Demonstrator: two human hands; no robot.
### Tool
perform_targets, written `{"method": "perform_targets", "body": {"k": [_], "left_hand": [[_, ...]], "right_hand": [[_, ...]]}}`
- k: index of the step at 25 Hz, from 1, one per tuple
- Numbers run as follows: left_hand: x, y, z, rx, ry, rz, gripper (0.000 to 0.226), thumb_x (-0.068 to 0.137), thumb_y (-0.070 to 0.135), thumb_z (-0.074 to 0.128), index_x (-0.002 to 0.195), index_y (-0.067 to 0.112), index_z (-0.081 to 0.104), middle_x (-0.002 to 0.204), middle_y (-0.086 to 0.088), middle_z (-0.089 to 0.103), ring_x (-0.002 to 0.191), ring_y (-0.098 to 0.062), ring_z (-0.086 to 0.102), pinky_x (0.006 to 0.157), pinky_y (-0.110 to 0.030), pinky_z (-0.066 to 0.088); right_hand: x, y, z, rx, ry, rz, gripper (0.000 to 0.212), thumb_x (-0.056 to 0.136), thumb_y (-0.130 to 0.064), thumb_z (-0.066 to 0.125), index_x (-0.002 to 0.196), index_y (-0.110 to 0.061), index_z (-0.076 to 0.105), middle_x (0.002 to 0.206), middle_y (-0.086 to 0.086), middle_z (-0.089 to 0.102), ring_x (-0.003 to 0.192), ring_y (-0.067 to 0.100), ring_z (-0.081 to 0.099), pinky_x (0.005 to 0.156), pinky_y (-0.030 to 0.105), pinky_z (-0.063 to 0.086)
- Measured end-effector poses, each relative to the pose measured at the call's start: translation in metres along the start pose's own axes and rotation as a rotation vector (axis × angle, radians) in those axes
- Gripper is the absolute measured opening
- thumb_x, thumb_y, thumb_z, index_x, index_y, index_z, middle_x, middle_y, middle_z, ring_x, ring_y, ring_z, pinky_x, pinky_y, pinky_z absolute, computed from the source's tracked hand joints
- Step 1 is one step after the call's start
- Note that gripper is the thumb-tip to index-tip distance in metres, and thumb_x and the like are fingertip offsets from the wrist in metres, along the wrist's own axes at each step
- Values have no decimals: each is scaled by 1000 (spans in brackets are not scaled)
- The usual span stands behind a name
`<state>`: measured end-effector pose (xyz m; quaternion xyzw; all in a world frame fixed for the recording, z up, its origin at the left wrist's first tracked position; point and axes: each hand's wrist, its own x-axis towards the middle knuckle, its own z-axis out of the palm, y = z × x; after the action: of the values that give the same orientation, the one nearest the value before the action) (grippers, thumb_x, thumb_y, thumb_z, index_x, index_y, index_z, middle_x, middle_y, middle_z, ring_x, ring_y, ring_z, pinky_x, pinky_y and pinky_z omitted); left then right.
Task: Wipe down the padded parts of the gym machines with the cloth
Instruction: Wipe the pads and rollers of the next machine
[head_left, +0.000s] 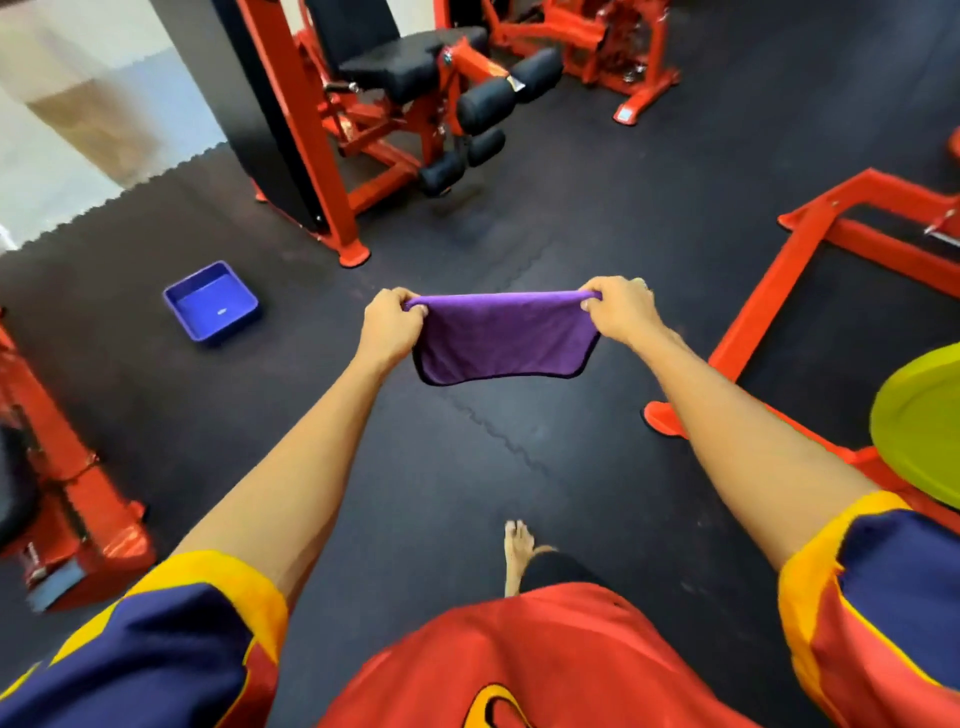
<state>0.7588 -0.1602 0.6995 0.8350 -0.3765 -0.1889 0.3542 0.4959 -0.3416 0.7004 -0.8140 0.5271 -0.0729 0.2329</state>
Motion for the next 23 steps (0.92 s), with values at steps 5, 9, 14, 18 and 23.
{"method": "perform_targets", "body": {"k": [5, 9, 14, 18, 23], "left_hand": [[143, 18, 28, -14, -143, -14, 8, 90, 16, 59, 90, 16, 67, 94, -9, 70, 93, -29, 64, 77, -30, 45], [244, 57, 52, -105, -126, -87, 13, 86, 22, 59, 74, 21, 63, 74, 1, 65, 76, -24, 62, 65, -29, 45], [339, 119, 88, -207, -234, -28, 9, 87, 22, 58, 78, 19, 59, 74, 0, 60, 71, -20, 53, 64, -30, 40], [417, 153, 120, -342, -474, 74, 16, 85, 30, 67, 88, 17, 57, 82, -3, 59, 75, -17, 50, 68, -33, 40], [532, 166, 127, -276, -593, 233, 49, 75, 24, 88, 109, 8, 55, 89, 5, 58, 73, -6, 50, 64, -22, 40]], "right_hand": [[118, -11, -15, 2, -48, 114, 28, 93, -18, 51, 106, -33, 70, 122, 10, 69, 110, 36, 62, 92, 39, 51], [201, -23, -34, 65, 56, 203, 27, 87, -14, 45, 102, -18, 67, 112, 16, 66, 103, 41, 61, 86, 39, 49], [290, -79, -40, 439, -92, 189, 8, 86, -6, 52, 82, -8, 58, 79, 11, 61, 71, 29, 69, 73, 42, 64], [363, -107, -42, 873, -222, 190, 23, 93, 0, 55, 74, -12, 60, 89, 8, 64, 90, 20, 66, 73, 40, 64], [466, -108, -54, 995, -253, 164, 23, 92, -8, 50, 95, -12, 72, 93, 8, 72, 87, 17, 68, 88, 37, 62]]}}
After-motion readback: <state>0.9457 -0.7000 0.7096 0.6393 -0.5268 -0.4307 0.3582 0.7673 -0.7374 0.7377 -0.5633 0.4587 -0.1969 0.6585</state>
